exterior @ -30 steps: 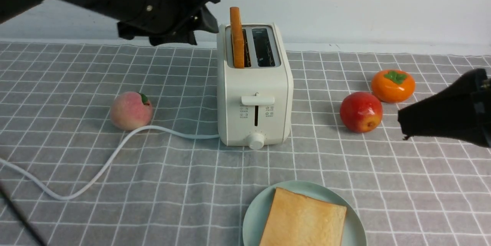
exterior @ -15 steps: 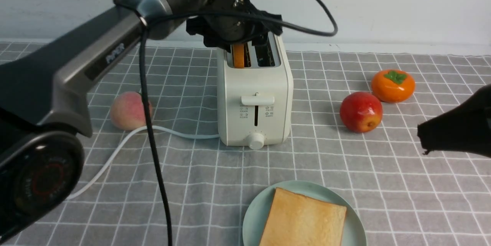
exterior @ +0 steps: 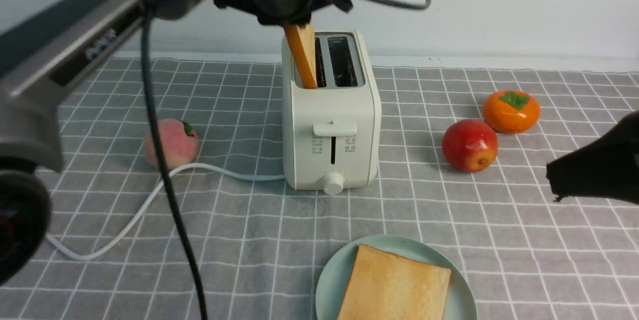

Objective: Take toasted bread from bread machine on grey coffee table place on plate.
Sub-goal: 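Reach for a toast slice standing in the toaster with the left gripper, then place the slice of bread on the plate with the left gripper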

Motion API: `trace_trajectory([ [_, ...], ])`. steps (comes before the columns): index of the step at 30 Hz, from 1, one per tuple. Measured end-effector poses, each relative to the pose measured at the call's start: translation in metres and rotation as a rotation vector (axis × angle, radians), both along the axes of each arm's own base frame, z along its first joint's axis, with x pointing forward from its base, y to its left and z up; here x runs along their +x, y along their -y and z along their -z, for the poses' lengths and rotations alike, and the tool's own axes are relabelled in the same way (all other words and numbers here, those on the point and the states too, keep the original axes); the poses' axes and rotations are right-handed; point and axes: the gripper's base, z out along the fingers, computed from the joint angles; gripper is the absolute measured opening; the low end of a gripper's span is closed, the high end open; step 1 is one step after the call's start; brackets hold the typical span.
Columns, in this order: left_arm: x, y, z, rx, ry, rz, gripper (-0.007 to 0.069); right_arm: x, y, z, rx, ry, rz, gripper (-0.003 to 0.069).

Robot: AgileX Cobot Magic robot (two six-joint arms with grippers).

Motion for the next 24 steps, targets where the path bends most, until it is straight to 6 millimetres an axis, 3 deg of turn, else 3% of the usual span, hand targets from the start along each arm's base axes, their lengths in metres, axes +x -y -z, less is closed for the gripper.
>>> trace_trajectory([
  [2, -0.032, -0.018, -0.042, 0.028, 0.022, 0.024, 0.0093, 0.001, 0.001, 0.000, -0.015, 0.006, 0.005, 0.0498],
  [5, -0.080, -0.033, -0.081, 0.041, -0.007, 0.167, 0.0093, 0.002, 0.003, 0.001, -0.033, 0.016, 0.013, 0.0498],
  [7, -0.106, -0.035, -0.092, 0.029, -0.025, 0.310, 0.0093, 0.002, 0.003, 0.001, -0.040, 0.021, 0.017, 0.0498],
  [9, -0.133, -0.028, -0.092, -0.045, -0.076, 0.520, 0.0093, 0.002, 0.003, 0.001, -0.040, 0.022, 0.017, 0.0496],
  [11, -0.144, -0.022, -0.087, -0.094, -0.100, 0.628, 0.0093, 0.002, 0.003, 0.001, -0.040, 0.022, 0.017, 0.0496],
  [14, -0.160, -0.006, -0.045, -0.228, -0.262, 0.832, 0.0093, 0.002, 0.003, 0.001, -0.040, 0.022, 0.017, 0.0496],
  [15, -0.160, -0.005, -0.042, -0.234, -0.275, 0.839, 0.0093, 0.002, 0.003, 0.001, -0.040, 0.022, 0.017, 0.0496],
  [17, -0.159, 0.004, 0.000, -0.314, -0.388, 0.870, 0.0093, 0.002, 0.003, 0.001, -0.040, 0.022, 0.017, 0.0496],
  [21, -0.145, 0.010, 0.086, -0.407, -0.496, 0.727, 0.0093, 0.002, 0.003, 0.001, -0.039, 0.024, 0.018, 0.0496],
  [22, -0.143, 0.011, 0.102, -0.420, -0.513, 0.684, 0.0093, 0.002, 0.003, 0.001, -0.039, 0.025, 0.019, 0.0496],
  [23, -0.143, 0.011, 0.105, -0.423, -0.523, 0.681, 0.0093, 0.002, 0.003, 0.001, -0.039, 0.025, 0.019, 0.0496],
  [24, -0.139, 0.011, 0.125, -0.438, -0.539, 0.623, 0.0093, 0.002, 0.003, 0.001, -0.039, 0.025, 0.019, 0.0496],
])
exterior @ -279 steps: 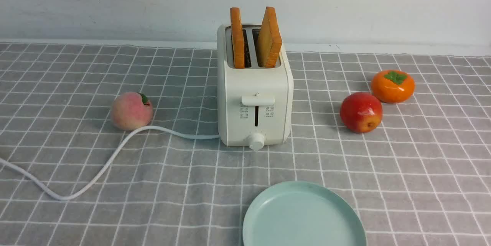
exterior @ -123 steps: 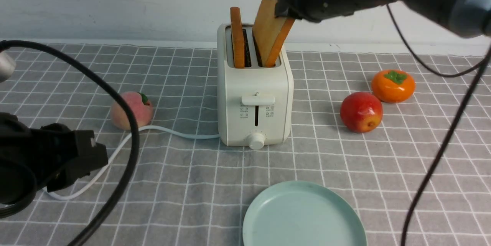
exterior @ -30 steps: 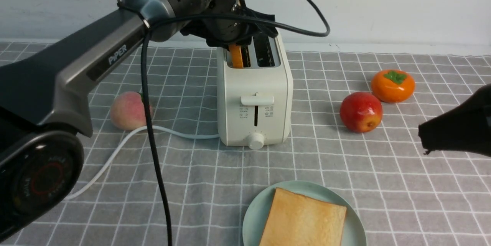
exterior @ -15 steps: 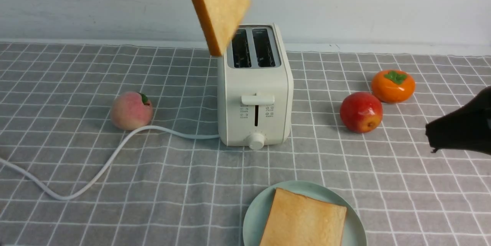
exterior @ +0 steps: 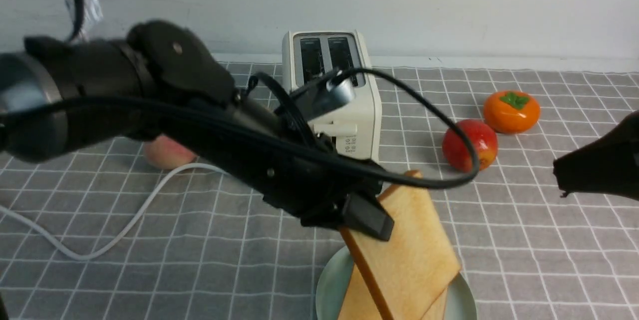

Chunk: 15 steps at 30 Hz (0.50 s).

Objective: Take toasted bread from bread machine on grey coffee table place on plate.
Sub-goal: 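Place the slice of bread on the plate with the left gripper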

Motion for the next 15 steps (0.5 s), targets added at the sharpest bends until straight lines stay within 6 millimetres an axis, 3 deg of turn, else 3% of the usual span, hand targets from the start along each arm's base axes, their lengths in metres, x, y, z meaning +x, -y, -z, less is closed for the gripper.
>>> trace_trajectory([
  [3, 0.005, 0.002, 0.020, 0.011, -0.039, -0.036, 0.0104, 0.000, 0.000, 0.000, 0.000, 0.000, 0.000, 0.0496],
  [7, 0.011, 0.004, 0.034, 0.015, -0.060, -0.057, 0.0188, 0.000, 0.000, 0.000, 0.000, 0.000, 0.000, 0.0496],
  [9, 0.016, 0.004, 0.040, 0.038, -0.019, -0.066, 0.0341, 0.000, 0.000, 0.000, 0.000, -0.002, 0.000, 0.0496],
  [12, 0.018, 0.002, 0.040, 0.061, 0.015, -0.060, 0.0466, 0.000, 0.000, 0.000, -0.001, -0.004, -0.001, 0.0496],
  [14, 0.021, -0.003, 0.033, 0.111, 0.084, -0.030, 0.0603, 0.000, 0.000, 0.000, -0.003, -0.003, -0.004, 0.0494],
  [15, 0.022, -0.006, 0.029, 0.131, 0.111, -0.021, 0.0622, 0.000, 0.000, 0.000, -0.006, -0.002, -0.008, 0.0491],
])
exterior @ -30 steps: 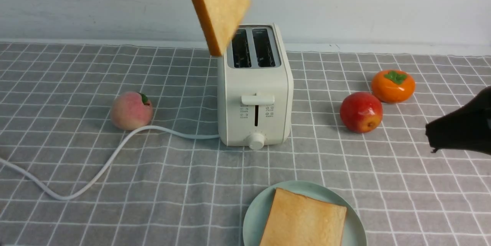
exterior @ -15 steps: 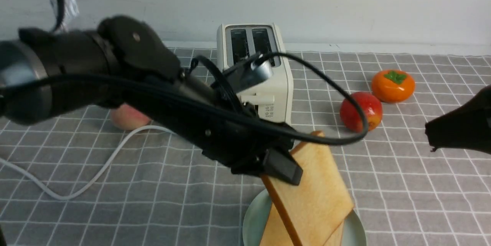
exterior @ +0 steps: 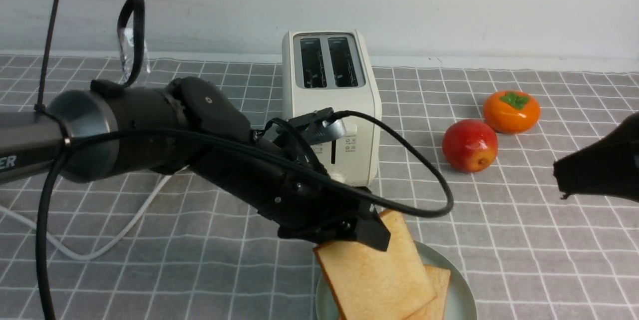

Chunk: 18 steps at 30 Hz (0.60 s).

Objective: Take toasted bread from bread machine on grey coffee table place on plate.

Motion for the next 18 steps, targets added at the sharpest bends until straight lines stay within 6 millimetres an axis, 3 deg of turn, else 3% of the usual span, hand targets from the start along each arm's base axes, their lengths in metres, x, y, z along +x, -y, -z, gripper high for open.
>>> trace_trajectory([
  [3, 0.008, -0.022, -0.035, 0.028, 0.071, -0.078, 0.0659, 0.000, 0.002, 0.001, -0.029, 0.003, -0.005, 0.0454],
  [5, 0.011, -0.042, -0.066, 0.008, 0.078, -0.200, 0.0654, 0.001, 0.004, 0.003, -0.059, 0.008, 0.001, 0.0387],
  [7, 0.005, -0.063, -0.094, -0.011, 0.073, -0.287, 0.0629, 0.001, 0.005, 0.003, -0.078, 0.019, 0.009, 0.0296],
  [10, -0.015, -0.078, -0.114, 0.022, 0.080, -0.282, 0.0570, -0.001, 0.007, 0.000, -0.065, 0.069, 0.028, 0.0149],
  [12, -0.033, -0.084, -0.120, 0.059, 0.073, -0.248, 0.0517, -0.006, 0.009, -0.002, -0.042, 0.128, 0.052, 0.0038],
  [13, -0.034, -0.084, -0.121, 0.061, 0.077, -0.248, 0.0510, -0.006, 0.009, -0.001, -0.039, 0.129, 0.055, 0.0038],
  [15, -0.059, -0.093, -0.120, 0.093, 0.065, -0.228, 0.0398, -0.019, 0.014, 0.004, 0.000, 0.215, 0.105, -0.0017],
  [18, -0.085, -0.103, -0.110, 0.101, 0.078, -0.246, 0.0232, -0.037, 0.021, 0.021, 0.033, 0.304, 0.156, -0.0019],
])
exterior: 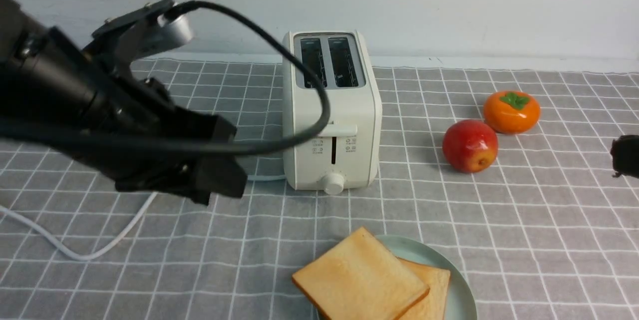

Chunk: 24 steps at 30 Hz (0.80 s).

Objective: Take toasted bread from bread machine on grey coffee table place on plate.

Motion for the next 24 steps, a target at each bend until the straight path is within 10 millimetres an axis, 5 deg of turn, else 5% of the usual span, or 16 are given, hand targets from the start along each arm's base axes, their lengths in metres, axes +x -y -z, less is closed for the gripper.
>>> trace_trajectory([
  [6, -0.053, -0.018, 0.013, -0.022, 0.022, -0.031, -0.0014, -0.042, 0.012, 0.046, 0.052, 0.106, 0.047, -0.0019],
  [15, -0.128, -0.041, 0.028, -0.108, 0.145, -0.054, -0.0014, -0.061, 0.026, 0.109, 0.127, 0.301, 0.169, -0.0015],
  [24, -0.148, -0.047, 0.023, -0.141, 0.236, -0.055, -0.0014, -0.058, 0.028, 0.152, 0.105, 0.224, 0.197, -0.0010],
])
